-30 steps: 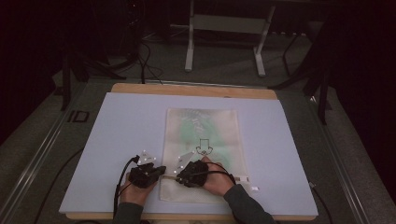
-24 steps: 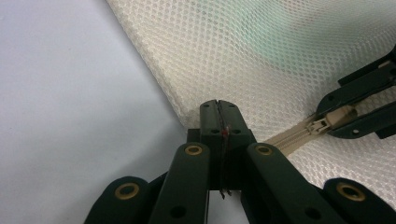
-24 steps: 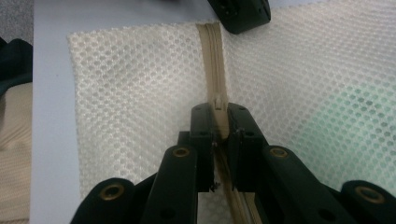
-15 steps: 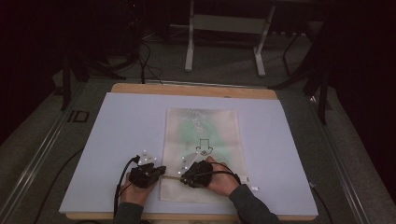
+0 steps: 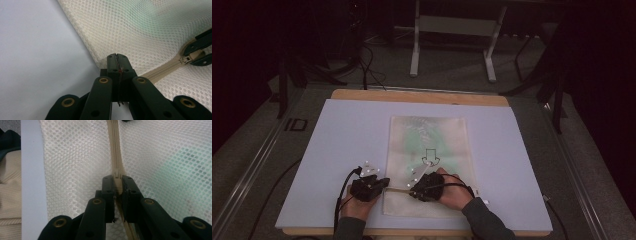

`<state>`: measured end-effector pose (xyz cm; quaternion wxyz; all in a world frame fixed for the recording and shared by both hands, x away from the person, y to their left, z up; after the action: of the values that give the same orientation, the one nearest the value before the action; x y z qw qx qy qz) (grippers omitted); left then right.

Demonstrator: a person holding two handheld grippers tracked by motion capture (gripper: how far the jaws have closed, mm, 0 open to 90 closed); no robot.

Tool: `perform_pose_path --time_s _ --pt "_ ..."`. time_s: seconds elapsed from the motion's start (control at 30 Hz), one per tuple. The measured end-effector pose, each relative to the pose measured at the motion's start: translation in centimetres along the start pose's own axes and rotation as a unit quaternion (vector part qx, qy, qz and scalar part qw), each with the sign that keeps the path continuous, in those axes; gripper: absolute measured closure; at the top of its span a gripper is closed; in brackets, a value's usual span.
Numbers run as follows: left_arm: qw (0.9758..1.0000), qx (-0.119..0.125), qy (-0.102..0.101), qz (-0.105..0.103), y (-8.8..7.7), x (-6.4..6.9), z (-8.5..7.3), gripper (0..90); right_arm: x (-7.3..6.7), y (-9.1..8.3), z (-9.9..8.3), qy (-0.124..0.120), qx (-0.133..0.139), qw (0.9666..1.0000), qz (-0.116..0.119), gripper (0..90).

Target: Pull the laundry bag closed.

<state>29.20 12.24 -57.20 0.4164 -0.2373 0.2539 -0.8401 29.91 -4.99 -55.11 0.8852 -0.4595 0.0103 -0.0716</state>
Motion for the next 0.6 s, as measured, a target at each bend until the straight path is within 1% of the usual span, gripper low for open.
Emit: perform_pose_path --time_s 0.27,0.43,0.6 --pt "1.0000 0.000 0.000 0.000 0.0 0.0 0.0 89.5 0.1 -0.5 -0.5 0.002 -0.002 1.0000 0.002 82.2" --pt "1.0000 0.000 0.000 0.000 0.0 0.0 0.0 89.5 0.2 -1.1 -0.9 0.004 -0.003 1.0000 0.001 82.1" --pt "1.0000 0.000 0.000 0.001 0.0 0.0 0.0 89.5 0.3 -1.3 -1.1 0.005 -0.004 1.0000 0.000 82.1"
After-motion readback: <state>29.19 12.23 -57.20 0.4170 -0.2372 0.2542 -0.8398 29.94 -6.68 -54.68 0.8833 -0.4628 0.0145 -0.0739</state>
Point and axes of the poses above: each handheld gripper's, and its own axes: y roughly forward along the jaws, z roughly out of its top, x roughly to its right, the point moved 5 cm from there along y, roughly forward along the jaws, and after that the axes turned 5 degrees about x, right-handed, at the moved point
